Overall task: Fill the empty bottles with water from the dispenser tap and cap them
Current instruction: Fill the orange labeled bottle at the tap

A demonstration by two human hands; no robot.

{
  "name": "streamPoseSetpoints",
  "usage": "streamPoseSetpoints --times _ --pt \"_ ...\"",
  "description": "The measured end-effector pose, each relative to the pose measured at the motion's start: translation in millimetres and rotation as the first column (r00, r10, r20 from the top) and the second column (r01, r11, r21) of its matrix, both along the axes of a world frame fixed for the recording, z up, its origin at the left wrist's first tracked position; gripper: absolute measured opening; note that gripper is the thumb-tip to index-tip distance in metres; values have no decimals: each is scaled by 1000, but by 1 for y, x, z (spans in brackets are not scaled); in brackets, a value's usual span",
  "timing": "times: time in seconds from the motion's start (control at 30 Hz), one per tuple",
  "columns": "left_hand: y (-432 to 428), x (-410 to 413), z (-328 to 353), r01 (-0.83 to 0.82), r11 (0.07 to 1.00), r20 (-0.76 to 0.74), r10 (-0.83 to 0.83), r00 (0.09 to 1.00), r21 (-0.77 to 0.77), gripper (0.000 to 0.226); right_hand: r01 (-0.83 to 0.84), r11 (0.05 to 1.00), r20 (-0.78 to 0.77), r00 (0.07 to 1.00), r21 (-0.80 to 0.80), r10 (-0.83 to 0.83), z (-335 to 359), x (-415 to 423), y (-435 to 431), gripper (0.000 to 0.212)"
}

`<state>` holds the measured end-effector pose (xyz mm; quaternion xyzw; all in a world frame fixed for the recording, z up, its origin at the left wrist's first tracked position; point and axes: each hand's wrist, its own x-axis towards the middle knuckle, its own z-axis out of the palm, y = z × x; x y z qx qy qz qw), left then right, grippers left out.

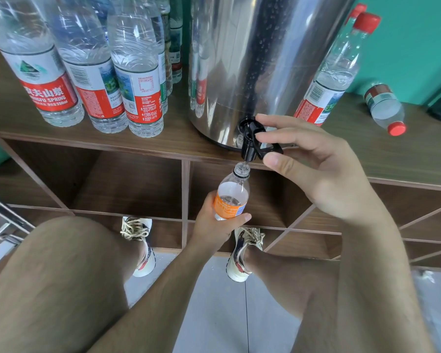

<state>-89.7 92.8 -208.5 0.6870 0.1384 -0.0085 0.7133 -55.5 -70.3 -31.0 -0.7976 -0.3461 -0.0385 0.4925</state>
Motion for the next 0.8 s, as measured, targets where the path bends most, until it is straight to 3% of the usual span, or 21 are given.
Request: streamPoseSetpoints --times 0.8 --pt "2 1 -3 4 1000 0 -4 1000 27 66 -6 1000 -16 1000 13 6 2 -1 1 26"
